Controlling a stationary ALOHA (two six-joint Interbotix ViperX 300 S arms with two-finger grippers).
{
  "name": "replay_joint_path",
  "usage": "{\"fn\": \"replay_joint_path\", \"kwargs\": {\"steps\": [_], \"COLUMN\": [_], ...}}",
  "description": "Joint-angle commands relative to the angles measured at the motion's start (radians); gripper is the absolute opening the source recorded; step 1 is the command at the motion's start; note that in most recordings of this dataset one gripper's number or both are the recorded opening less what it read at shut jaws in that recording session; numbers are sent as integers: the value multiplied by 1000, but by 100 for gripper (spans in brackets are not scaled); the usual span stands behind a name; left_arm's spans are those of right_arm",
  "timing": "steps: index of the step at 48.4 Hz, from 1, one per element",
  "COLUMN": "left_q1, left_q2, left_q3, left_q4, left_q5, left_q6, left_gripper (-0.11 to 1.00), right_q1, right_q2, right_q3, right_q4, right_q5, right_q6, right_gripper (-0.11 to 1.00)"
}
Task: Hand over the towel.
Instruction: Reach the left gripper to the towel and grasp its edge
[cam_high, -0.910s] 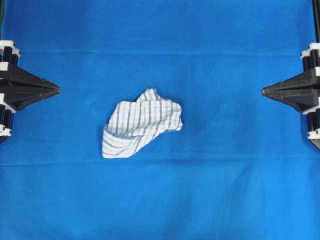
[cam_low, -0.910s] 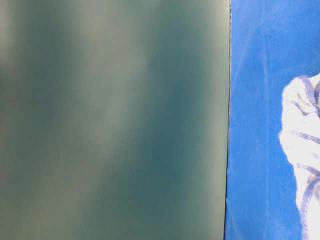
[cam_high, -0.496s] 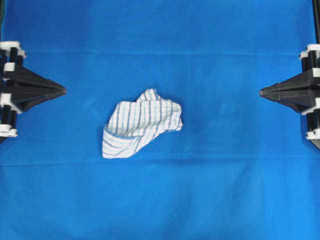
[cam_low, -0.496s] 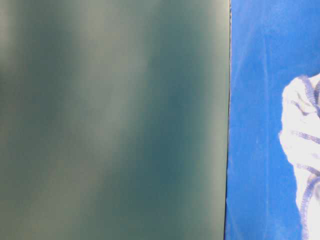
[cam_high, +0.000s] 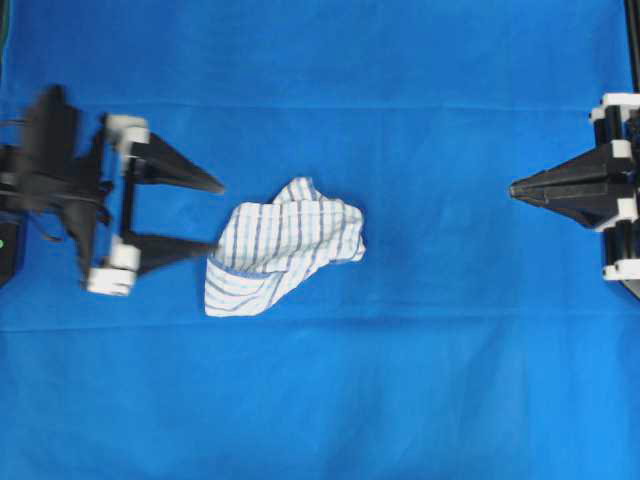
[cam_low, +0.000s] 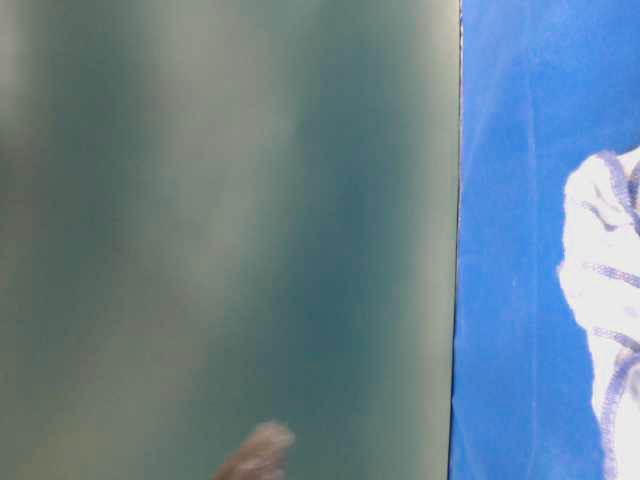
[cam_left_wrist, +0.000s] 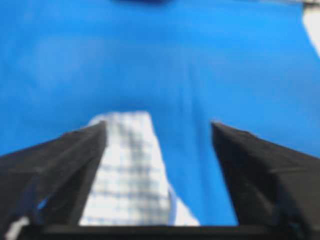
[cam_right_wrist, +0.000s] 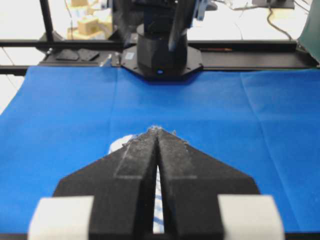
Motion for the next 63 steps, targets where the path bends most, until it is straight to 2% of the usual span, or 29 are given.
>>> {"fn": "replay_joint_path", "kwargs": {"steps": [1,4,15,23,31,45,49,59,63], "left_q1": [-11,-17,-41,-57,-58,-54,-57,-55,-52], "left_q2": [67,127,354,469,528,535,534,469,417], "left_q3": [-52,-72,-117,-144,-147,-161,-179,-199,-204], "left_q4": [-3,-3,-5,-6,-6,-5,-3,0,0], "left_q5": [44,81,107,114,126,175,196,212,204], "left_q6": [-14,-23,-34,-34,-32,-31,-20,17,25], "left_gripper": [85,92,92,92,92,90,78,20,4], "right_q1": [-2,-3,-3,-2,-2,-2,-2,-2,-2], "right_q2": [14,21,41,44,48,48,48,48,49], "right_q3": [-18,-17,-14,-14,-14,-14,-14,-14,-15], "right_q4": [2,2,3,5,3,3,3,3,3], "right_q5": [-3,-3,-6,-6,-8,-9,-8,-5,-6], "right_q6": [2,2,3,3,3,3,3,3,2], "right_gripper": [0,0,0,0,0,0,0,0,0]}}
